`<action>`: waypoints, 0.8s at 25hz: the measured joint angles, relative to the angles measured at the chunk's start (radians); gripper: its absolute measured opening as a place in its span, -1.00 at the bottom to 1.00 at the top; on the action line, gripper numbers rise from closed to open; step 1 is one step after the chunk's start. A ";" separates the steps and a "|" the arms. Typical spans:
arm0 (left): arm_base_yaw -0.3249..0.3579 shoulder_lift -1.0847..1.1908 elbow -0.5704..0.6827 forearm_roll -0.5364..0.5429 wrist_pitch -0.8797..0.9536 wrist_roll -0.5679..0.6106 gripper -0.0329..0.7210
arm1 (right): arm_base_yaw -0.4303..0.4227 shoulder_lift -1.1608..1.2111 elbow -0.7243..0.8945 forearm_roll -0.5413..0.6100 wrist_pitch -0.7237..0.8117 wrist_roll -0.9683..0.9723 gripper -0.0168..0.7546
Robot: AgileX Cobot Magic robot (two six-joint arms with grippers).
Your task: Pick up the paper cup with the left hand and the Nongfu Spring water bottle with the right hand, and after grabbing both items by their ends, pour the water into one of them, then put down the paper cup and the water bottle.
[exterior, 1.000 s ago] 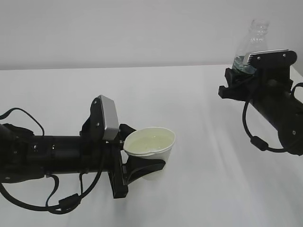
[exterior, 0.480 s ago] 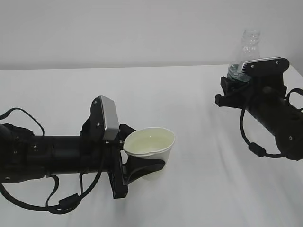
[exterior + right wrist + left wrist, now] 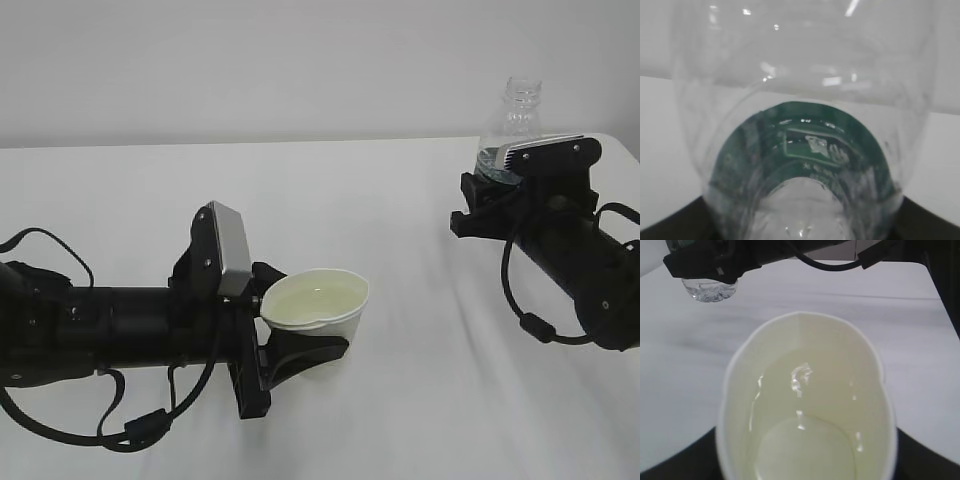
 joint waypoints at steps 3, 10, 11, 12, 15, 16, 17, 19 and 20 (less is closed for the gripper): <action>0.000 0.000 0.000 -0.009 0.000 0.000 0.20 | 0.000 0.004 0.000 -0.004 -0.009 0.000 0.10; 0.000 0.000 0.000 -0.067 0.001 0.000 0.20 | 0.000 0.010 0.000 -0.004 -0.015 0.000 0.10; 0.000 0.000 0.000 -0.077 0.001 0.000 0.20 | 0.000 0.010 0.000 -0.004 -0.015 0.000 0.10; 0.000 0.000 0.000 -0.086 0.001 0.003 0.20 | 0.000 0.010 0.000 -0.004 -0.015 0.000 0.10; 0.000 0.000 0.000 -0.124 0.001 0.013 0.20 | 0.000 0.010 0.000 -0.004 -0.015 0.004 0.10; 0.000 0.000 0.000 -0.143 0.001 0.015 0.19 | 0.000 0.010 0.000 -0.004 -0.016 0.007 0.10; 0.000 0.000 0.000 -0.158 0.001 0.015 0.19 | 0.000 0.010 0.000 -0.004 -0.016 0.012 0.10; 0.000 0.000 0.000 -0.194 0.001 0.027 0.19 | 0.000 0.010 0.000 -0.004 -0.016 0.013 0.10; 0.000 0.000 0.000 -0.210 0.001 0.031 0.19 | 0.000 0.010 0.000 -0.004 -0.016 0.015 0.10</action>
